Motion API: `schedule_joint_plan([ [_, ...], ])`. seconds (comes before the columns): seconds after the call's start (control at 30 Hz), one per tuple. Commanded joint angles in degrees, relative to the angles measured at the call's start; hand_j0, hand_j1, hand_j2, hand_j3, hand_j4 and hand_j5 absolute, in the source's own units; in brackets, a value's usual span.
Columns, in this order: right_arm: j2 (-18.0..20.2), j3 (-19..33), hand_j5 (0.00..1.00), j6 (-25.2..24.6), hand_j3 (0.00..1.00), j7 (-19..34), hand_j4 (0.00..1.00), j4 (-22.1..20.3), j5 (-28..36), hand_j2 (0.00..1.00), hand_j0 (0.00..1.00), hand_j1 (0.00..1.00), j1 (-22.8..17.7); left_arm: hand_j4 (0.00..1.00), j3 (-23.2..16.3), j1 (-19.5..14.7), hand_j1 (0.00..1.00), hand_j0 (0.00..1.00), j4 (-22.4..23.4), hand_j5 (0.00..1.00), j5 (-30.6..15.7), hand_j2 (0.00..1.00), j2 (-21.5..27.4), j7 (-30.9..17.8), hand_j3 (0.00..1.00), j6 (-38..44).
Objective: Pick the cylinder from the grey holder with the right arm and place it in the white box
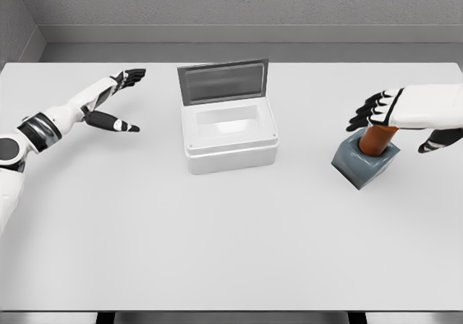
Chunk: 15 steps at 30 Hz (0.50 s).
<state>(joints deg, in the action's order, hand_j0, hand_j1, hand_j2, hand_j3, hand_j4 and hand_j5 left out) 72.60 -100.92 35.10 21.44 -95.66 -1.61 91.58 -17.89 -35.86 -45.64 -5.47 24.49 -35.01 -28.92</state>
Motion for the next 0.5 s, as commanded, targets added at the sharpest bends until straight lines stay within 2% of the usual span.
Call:
schedule_joint_plan([
  [0.0,-0.09,0.11,1.0,-0.1,1.0,0.54,1.0,-0.14,0.29,1.0,1.0,1.0,0.0,1.0,-0.48,0.0,1.0,1.0,-0.15,1.0,-0.41,1.0,0.03,0.01,1.0,0.09],
  [0.4,-1.76,1.42,1.0,-0.1,1.0,1.94,1.0,1.44,0.73,1.0,1.0,1.0,0.53,1.0,0.4,0.35,1.0,1.0,-0.59,1.0,-0.5,1.0,0.47,0.01,1.0,0.0],
  [0.47,-3.52,1.34,1.0,-0.1,1.0,2.03,1.0,4.61,0.73,1.0,1.0,1.0,0.27,1.0,0.4,0.35,1.0,1.0,-0.59,1.0,-0.5,1.0,0.47,0.01,1.0,0.0],
])
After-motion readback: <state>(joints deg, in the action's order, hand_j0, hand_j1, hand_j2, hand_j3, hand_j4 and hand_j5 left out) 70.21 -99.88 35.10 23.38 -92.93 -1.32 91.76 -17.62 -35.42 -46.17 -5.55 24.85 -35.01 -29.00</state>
